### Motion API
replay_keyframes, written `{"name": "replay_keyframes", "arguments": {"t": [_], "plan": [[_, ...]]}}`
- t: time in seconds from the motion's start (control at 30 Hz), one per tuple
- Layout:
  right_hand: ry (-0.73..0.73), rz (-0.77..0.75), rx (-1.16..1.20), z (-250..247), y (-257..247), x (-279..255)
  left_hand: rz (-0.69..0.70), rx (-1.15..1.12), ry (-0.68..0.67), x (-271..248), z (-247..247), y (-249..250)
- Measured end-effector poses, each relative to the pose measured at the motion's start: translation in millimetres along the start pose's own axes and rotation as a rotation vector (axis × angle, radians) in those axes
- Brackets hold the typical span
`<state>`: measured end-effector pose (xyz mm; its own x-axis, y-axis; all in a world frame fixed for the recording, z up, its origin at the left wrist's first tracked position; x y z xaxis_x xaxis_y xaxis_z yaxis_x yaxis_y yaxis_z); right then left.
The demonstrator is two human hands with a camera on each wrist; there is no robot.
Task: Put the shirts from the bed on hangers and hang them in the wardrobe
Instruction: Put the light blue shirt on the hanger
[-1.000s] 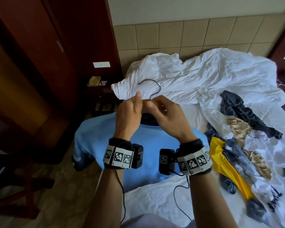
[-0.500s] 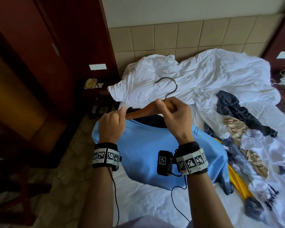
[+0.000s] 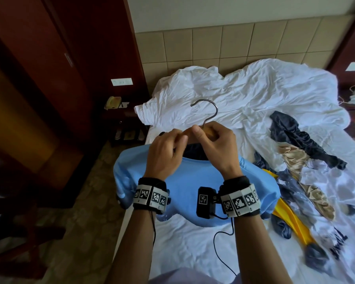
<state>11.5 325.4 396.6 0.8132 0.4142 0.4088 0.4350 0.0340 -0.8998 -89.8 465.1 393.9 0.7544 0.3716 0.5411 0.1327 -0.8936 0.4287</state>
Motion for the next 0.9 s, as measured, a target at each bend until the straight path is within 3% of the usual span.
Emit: {"name": "replay_keyframes", "arguments": {"t": [0.1,0.23,0.4,0.53,0.63,0.77,0.9], "plan": [[-0.044,-0.008,0.043,-2,-5,-2,0.050,0.007,-0.019,2,4,12],[-0.101,-0.011,0.091,-6,4,-4,0.036,0.184,0.029,5,-1,4],[0.055,0.065,-0.330,-49,59,-6,-0.113,0.147,0.103,3,-29,-26],[0.139,0.087,-0.483,-58,82,-19,-0.121,0.075,0.107,-3,-43,-35],[0.113,0.123,-0.451,-55,86,-24,-0.125,0.080,0.088,-8,-47,-38],[0.022,0.137,-0.447,-48,73,-22,-0.135,0.086,0.089,-11,-56,-41],[-0.067,-0.041,-0.409,-23,9,-11,-0.132,0.082,0.056,-13,-62,-46]]}}
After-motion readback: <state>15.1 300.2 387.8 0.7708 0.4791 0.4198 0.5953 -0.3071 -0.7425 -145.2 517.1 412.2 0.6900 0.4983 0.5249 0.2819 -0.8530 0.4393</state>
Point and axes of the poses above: each hand's wrist, its own x-axis towards the middle knuckle, its own z-axis out of the palm, y = z × x, the point moved 6 cm from there along x, towards the middle knuckle, and after that the axes turned 6 degrees about x, right-handed, at the moved point
